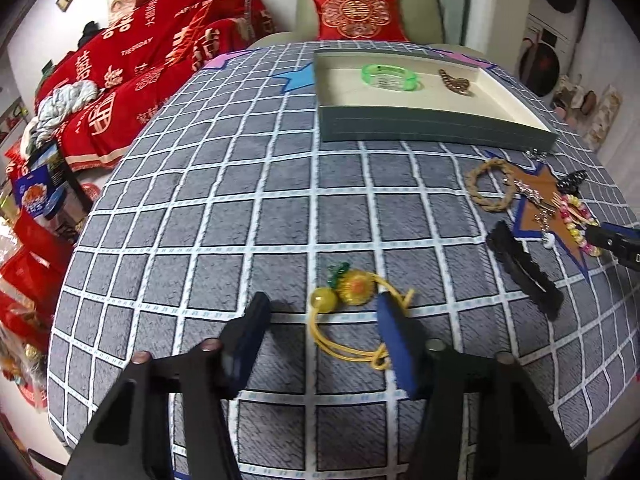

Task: Organize jewelry
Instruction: 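Grasp the yellow pompom hair tie with the left tool while the right tool grasps the pink-yellow beaded bracelet, then carry both into the pale tray and open both tools to release them, then withdraw both tools from the tray toward the black hair clips, then grasp the black rectangular hair clip with the left tool while the right tool grasps the black claw clip, then lift both black clips off the table toward the tray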

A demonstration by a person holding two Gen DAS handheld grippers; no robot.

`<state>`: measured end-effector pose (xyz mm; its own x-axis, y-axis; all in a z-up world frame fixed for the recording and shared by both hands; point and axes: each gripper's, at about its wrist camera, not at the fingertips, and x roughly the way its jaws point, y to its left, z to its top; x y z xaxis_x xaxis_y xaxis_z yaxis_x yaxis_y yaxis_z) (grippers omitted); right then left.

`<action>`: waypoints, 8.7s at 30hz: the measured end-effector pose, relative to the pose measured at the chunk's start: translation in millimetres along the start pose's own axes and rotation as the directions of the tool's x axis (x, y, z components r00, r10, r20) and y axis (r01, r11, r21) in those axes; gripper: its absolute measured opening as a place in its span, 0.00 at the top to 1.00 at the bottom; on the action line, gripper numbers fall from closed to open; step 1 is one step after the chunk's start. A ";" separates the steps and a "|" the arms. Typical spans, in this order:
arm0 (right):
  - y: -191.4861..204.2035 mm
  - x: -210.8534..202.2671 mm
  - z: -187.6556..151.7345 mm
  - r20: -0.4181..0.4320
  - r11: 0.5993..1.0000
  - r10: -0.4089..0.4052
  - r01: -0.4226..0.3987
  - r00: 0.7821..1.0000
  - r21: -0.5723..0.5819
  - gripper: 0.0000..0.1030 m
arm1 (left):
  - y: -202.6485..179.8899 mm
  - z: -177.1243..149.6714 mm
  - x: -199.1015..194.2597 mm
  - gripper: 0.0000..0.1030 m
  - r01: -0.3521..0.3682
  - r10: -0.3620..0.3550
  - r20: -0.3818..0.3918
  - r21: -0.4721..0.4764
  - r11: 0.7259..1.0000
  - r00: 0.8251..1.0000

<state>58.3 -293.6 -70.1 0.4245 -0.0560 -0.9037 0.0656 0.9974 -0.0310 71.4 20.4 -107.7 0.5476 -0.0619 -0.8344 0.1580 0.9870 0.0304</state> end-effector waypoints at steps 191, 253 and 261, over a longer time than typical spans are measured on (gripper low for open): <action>-8.4 31.4 51.8 0.055 0.997 0.044 -0.047 0.998 0.053 0.59 | -114.1 22.1 6.6 0.18 0.056 -0.056 -0.049 0.004 0.998 0.997; -12.5 -49.8 7.5 0.107 0.973 0.202 -0.211 0.974 0.088 0.75 | -94.9 24.5 10.0 0.18 0.207 -0.200 -0.057 0.355 0.912 0.978; -12.9 -53.1 7.8 0.111 0.973 0.201 -0.212 0.973 0.089 0.75 | -92.5 24.1 6.9 0.60 0.282 -0.268 -0.088 0.364 0.888 0.959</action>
<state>41.9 -303.9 -18.3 0.5266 0.1412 -0.8383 0.0541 0.9785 0.1989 80.3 -74.9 -103.0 0.4106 -0.3113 -0.8570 0.5939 0.8045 -0.0077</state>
